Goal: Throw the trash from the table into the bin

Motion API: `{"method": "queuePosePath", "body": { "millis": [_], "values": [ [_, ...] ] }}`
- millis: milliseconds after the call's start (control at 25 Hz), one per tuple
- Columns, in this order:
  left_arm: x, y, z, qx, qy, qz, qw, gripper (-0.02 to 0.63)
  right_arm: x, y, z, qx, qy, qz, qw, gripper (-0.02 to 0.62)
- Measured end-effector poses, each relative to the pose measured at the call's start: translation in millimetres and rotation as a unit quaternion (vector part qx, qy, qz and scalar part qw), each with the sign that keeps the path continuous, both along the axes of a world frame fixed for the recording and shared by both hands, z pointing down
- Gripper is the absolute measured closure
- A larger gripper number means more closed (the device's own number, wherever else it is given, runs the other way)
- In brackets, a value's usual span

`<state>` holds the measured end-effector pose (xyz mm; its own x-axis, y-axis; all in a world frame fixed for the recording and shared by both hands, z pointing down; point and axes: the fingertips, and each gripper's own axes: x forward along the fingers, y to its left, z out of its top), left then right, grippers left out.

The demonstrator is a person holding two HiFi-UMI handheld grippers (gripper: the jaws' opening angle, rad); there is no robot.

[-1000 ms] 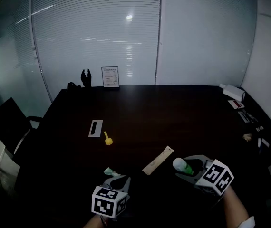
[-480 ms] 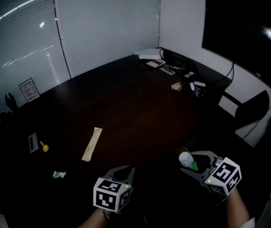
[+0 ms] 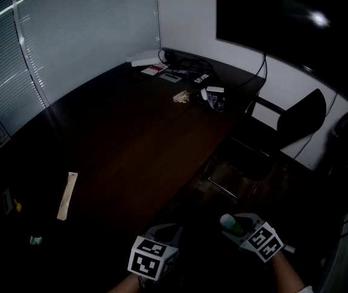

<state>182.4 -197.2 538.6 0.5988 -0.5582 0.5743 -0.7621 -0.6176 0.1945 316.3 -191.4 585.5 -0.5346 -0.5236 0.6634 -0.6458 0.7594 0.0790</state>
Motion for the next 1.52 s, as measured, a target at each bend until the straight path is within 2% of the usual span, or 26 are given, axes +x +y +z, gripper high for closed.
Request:
{"method": "queuePosePath", "body": {
  "millis": [160, 360, 480, 640, 720, 760, 960, 1120, 1280, 1360, 1520],
  "values": [
    [38.6, -27.7, 37.3, -0.009, 0.0, 0.009, 0.9999, 0.607, 27.1, -18.1, 104.4, -0.045, 0.078, -0.023, 0.996, 0.38],
    [70.0, -57.1, 77.3, -0.008, 0.014, 0.01, 0.9998, 0.607, 35.7, -33.3, 207.9, -0.069, 0.173, -0.09, 0.978, 0.38],
    [75.8, -67.1, 102.9, -0.003, 0.006, 0.011, 0.9999, 0.607, 26.3, -32.8, 255.0, -0.092, 0.19, -0.12, 0.97, 0.38],
    [77.1, -67.7, 129.2, -0.011, -0.002, 0.008, 0.9999, 0.607, 25.0, -44.8, 290.4, -0.087, 0.186, -0.075, 0.976, 0.38],
    [74.0, -66.7, 133.2, -0.012, -0.003, 0.008, 0.9999, 0.607, 20.4, -49.1, 290.7, -0.086, 0.176, -0.067, 0.978, 0.343],
    [72.4, -66.7, 132.0, -0.012, -0.003, 0.008, 0.9999, 0.607, 18.8, -50.6, 287.9, -0.086, 0.175, -0.068, 0.978, 0.323],
    [68.1, -66.5, 116.5, -0.008, -0.001, 0.006, 0.9999, 0.607, 22.2, -51.2, 267.1, -0.091, 0.185, -0.068, 0.976, 0.322],
    [60.3, -57.7, 96.4, -0.005, -0.001, 0.0, 1.0, 0.607, 28.5, -46.9, 232.0, -0.09, 0.148, -0.031, 0.984, 0.322],
    [52.1, -46.4, 50.9, -0.008, 0.015, 0.001, 0.9999, 0.607, 17.2, -39.2, 124.8, -0.094, 0.053, 0.035, 0.993, 0.322],
    [41.9, -44.8, 24.2, 0.0, 0.026, -0.006, 0.9996, 0.607, 11.5, -40.7, 64.0, -0.073, 0.016, 0.055, 0.996, 0.322],
    [-22.0, -41.1, -44.9, 0.039, 0.047, -0.068, 0.9958, 0.607, -39.6, -35.8, -80.3, 0.015, -0.059, 0.027, 0.998, 0.336]
  ]
}}
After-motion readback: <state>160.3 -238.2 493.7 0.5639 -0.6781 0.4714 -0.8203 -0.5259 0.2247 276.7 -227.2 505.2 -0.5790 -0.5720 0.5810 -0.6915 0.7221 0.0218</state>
